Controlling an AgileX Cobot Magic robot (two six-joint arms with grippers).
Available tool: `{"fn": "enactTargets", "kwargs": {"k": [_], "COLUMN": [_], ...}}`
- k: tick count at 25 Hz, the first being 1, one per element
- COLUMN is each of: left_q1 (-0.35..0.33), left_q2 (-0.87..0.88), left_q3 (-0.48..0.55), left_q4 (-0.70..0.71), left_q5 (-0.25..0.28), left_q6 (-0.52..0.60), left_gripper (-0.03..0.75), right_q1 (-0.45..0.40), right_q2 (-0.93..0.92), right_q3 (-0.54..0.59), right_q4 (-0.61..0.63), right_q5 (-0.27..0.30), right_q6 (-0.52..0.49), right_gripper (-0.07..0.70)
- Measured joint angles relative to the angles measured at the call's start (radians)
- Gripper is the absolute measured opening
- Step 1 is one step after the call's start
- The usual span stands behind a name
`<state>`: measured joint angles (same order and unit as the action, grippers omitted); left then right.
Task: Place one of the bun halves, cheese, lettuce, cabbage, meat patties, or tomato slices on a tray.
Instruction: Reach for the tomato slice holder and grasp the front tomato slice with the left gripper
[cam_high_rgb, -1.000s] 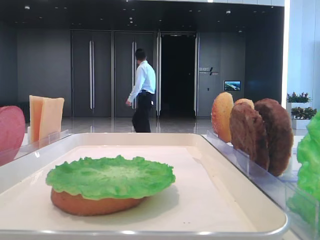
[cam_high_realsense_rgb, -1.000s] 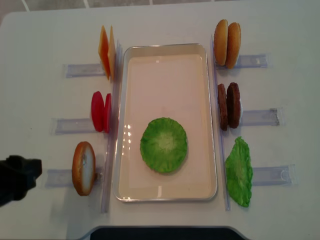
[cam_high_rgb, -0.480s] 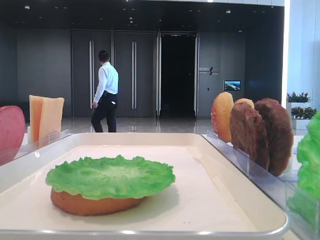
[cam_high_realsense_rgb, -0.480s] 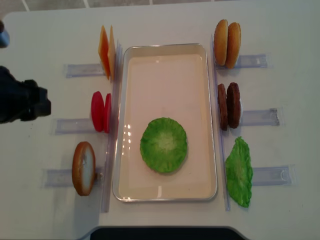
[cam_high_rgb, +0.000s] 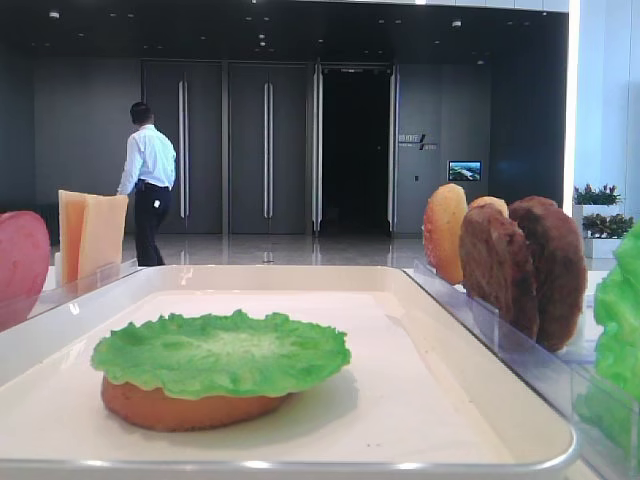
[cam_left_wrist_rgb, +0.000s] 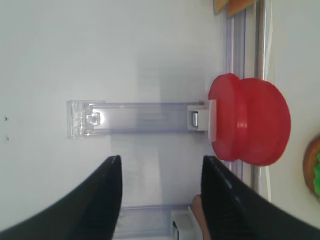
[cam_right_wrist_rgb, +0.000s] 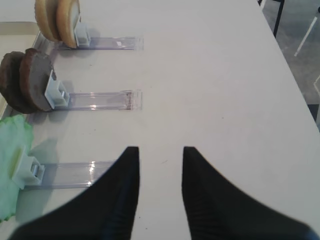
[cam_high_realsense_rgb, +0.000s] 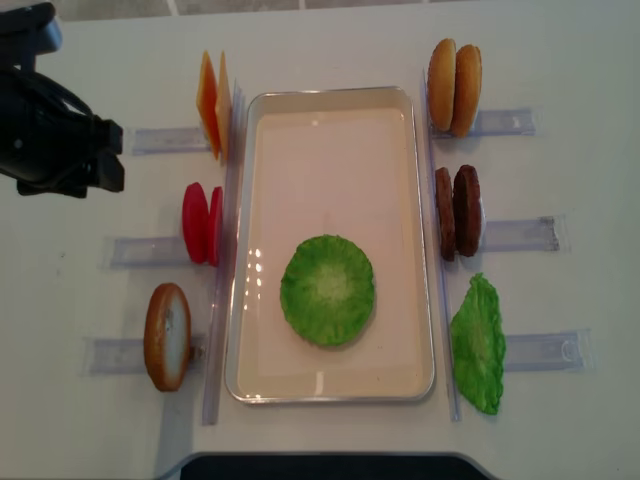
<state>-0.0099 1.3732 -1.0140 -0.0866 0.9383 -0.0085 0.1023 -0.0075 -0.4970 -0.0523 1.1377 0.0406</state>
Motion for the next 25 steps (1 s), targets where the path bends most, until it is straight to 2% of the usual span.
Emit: {"fn": "enactTargets", "kwargs": {"k": [6,9,19,22,25], "left_q1": [0.0,-0.025,-0.342,-0.398,-0.409], "left_q2": [0.072,0.079,0.079,0.079,0.079], "left_q3": [-0.053,-0.058,-0.06,-0.06,-0.06], "left_q4": [0.0,0.008,0.06,0.087,0.111], "left_q5": [-0.006,-0.013,-0.032,-0.038,-0.039], "left_q6": [-0.006,-0.032,-0.204,-0.245,-0.281], "left_gripper": [0.391,0.391,0.391,0.391,0.391], "right_q1": [0.0,0.0,0.0,0.0,0.0], "right_q2": [0.0,0.0,0.0,0.0,0.0], "right_q3": [0.0,0.0,0.0,0.0,0.0], "right_q4": [0.0,0.0,0.0,0.0,0.0], "right_q5": [0.0,0.0,0.0,0.0,0.0], "right_q6": [0.0,0.0,0.0,0.0,0.0], "right_gripper": [0.237,0.237,0.237,0.237,0.237]}}
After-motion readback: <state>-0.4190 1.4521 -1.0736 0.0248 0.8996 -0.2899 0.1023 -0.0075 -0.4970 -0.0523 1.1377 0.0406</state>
